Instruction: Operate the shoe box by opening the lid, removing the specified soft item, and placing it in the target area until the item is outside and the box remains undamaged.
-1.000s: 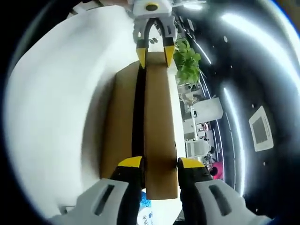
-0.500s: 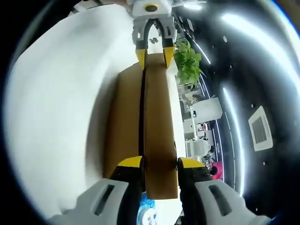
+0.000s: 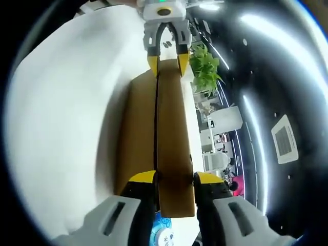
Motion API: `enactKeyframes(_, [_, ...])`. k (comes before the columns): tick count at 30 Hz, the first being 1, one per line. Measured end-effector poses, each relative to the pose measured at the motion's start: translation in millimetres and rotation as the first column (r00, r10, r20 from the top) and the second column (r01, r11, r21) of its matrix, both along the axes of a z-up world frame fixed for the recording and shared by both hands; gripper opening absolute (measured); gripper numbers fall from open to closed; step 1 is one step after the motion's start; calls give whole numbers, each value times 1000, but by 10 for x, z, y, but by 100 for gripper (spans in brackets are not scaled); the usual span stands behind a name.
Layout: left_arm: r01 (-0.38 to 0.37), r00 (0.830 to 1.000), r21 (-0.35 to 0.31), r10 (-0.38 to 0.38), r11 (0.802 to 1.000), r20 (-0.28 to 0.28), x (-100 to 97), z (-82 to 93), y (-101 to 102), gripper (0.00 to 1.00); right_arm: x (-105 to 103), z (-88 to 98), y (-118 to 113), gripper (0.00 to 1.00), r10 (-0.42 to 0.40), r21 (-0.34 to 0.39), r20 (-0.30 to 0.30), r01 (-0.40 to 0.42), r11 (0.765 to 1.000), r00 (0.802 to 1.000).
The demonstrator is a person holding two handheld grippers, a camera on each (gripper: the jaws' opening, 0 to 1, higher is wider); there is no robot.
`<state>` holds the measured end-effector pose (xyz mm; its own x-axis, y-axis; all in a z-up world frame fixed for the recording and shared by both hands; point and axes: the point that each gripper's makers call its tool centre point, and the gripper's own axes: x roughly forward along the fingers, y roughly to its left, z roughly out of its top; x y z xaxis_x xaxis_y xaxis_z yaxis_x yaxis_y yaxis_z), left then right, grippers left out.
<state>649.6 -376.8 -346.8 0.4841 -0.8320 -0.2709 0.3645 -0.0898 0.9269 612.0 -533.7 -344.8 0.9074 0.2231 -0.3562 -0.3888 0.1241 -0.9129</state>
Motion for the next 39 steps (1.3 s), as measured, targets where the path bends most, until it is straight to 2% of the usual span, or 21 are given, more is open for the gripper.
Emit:
enactKeyframes(5, [4, 1000, 2, -4, 1000, 3, -7, -8, -8, 30, 5, -12, -26, 28, -7, 12, -5, 7, 1000, 1000])
enactKeyframes(18, [-4, 1000, 6, 4, 1000, -12, 27, -91, 2, 30, 36, -102, -40, 28, -7, -16, -5, 7, 1000, 1000])
enactKeyframes(23, [-8, 1000, 4, 8, 1000, -18, 43, -111, 13, 31, 46, -129, -75, 30, -30, 11, -17, 30, 999, 999])
enactKeyframes(26, [-14, 1000, 5, 14, 1000, -22, 59, -142, 20, 31, 66, -147, -122, 32, -31, -12, -8, 31, 999, 999])
enactKeyframes(29, [-30, 999, 7, 30, 1000, -21, 99, -172, 35, 31, 76, -205, -108, 29, -25, -42, -11, 24, 999, 1000])
enactKeyframes(36, [-31, 999, 14, 32, 999, -23, 112, -239, 30, 31, 78, -248, -113, 29, -27, -48, -11, 26, 998, 1000])
enactKeyframes(39, [-28, 999, 12, 29, 1000, -29, 114, -255, 30, 31, 87, -289, -171, 31, -58, -22, -33, 57, 998, 998])
